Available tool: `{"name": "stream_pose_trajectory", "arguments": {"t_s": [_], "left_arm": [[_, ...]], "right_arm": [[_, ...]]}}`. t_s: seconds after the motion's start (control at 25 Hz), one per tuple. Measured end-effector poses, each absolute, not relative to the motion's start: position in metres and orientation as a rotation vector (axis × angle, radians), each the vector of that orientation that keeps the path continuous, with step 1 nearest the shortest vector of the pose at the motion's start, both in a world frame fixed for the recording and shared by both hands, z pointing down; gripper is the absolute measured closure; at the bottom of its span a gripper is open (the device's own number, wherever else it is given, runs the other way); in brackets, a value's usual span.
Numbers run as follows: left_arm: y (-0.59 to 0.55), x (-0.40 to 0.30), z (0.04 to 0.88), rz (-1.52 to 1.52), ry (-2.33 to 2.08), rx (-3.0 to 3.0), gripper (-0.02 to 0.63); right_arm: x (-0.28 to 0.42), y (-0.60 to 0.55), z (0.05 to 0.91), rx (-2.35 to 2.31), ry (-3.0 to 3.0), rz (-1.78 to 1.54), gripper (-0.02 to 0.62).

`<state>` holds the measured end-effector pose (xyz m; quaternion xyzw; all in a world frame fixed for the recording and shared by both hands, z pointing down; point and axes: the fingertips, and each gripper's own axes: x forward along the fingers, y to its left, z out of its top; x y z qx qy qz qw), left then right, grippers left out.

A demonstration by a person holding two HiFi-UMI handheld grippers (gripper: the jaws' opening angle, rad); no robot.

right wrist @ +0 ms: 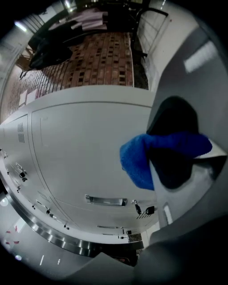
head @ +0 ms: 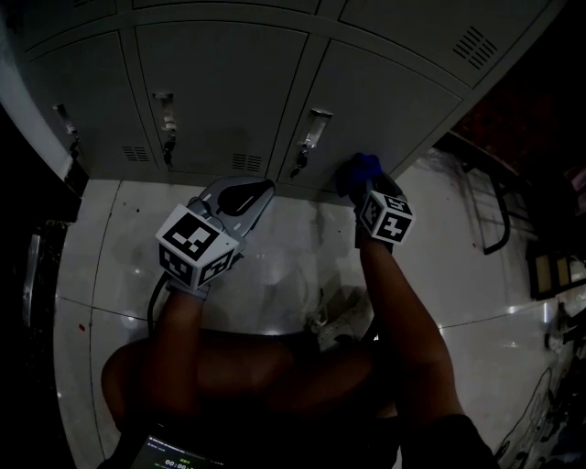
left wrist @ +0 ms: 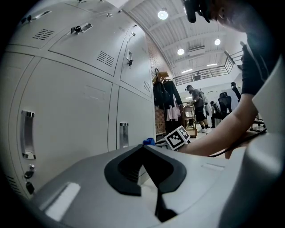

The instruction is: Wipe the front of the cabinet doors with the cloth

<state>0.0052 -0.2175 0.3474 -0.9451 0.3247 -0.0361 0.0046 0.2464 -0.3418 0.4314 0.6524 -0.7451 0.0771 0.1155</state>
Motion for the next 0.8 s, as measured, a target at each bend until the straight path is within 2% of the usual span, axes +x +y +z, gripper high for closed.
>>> {"name": "stream_pose_trajectory", "arguments": {"t_s": [0.24, 0.48, 0.64, 0.8], "left_arm": [[-0.218, 0.003, 0.347, -0.108, 1.026, -2.959, 0.606], [-0.218, 0.004, 0.349, -0.12, 1.023, -2.958, 0.606], [-0.22, 0.001, 0.349, -0.124, 1.037, -2.951, 0.606], [-0.221, -0.001, 0.35, -0.125, 1.049, -2.947, 0.606]], "right_arm": [[0.314, -0.335, 0.43, 2.13, -2.111, 0.385, 0.518], [0.319, -0.331, 0.433, 2.154, -2.109, 0.463, 0.518], [0.286, -0.328, 0.434, 2.107, -2.177, 0.479, 0.518], [0.216, -0.318, 0.429, 1.943, -2.269, 0.364, 0.518]]}}
